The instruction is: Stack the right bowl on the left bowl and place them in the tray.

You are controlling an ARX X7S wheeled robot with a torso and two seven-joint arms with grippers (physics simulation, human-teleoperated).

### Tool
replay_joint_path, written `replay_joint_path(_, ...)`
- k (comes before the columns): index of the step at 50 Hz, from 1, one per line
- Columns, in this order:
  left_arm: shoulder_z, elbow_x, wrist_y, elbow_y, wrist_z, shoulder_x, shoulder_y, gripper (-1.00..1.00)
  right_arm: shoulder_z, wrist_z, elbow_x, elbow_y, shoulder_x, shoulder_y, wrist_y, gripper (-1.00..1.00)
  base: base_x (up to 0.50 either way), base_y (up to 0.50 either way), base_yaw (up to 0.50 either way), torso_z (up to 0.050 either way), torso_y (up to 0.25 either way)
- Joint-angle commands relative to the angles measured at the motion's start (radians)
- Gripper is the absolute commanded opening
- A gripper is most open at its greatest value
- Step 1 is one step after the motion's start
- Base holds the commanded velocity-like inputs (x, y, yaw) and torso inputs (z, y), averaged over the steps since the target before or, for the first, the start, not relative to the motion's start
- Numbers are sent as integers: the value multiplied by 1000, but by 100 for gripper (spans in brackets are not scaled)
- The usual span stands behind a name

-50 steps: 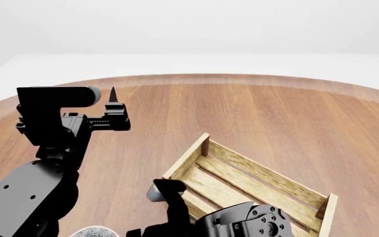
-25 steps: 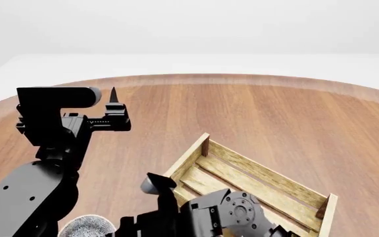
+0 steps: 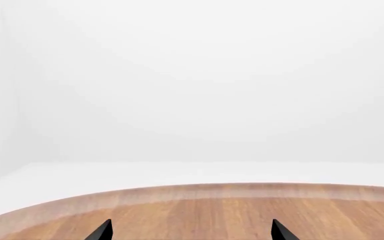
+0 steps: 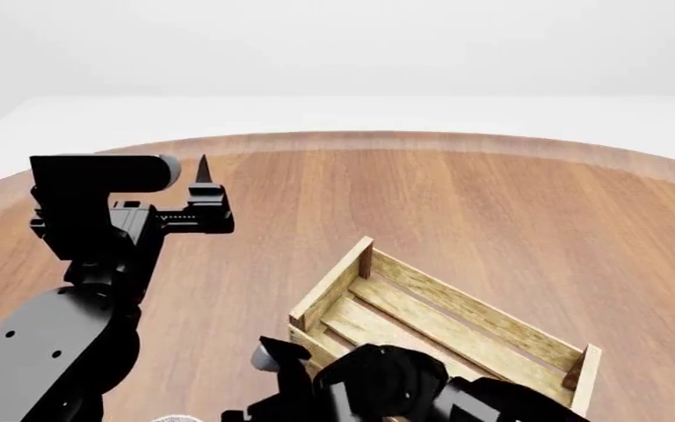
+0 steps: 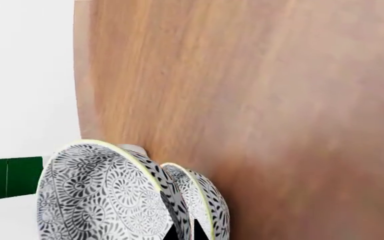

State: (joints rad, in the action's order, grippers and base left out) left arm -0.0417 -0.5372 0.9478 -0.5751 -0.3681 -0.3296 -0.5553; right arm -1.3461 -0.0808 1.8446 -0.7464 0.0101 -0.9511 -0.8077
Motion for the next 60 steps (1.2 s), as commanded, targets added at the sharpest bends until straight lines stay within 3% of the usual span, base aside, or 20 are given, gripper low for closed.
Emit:
replay_joint_path(1,-3,-3,-6,3,-2,-2,3,100,-236,-111,133,-23,-10,-60,77,-100,0,0,0,0,0)
replay_joint_path(20,-8,-8,-11,4,-3,-9,4,100,-252,-164,57,88,-9,-75,66,-100,0,0,0,0,0)
replay_joint_path(54,-37,-1,-28,-4,-10,-24,7,100,-240,-251,-24,50,-10,-84,50,-100,0,0,0,0,0)
replay_joint_path(60,-27,-9,-36,-3,-8,-22,11,100,-240,-255,-32,55,-10,-84,54,-100,0,0,0,0,-204)
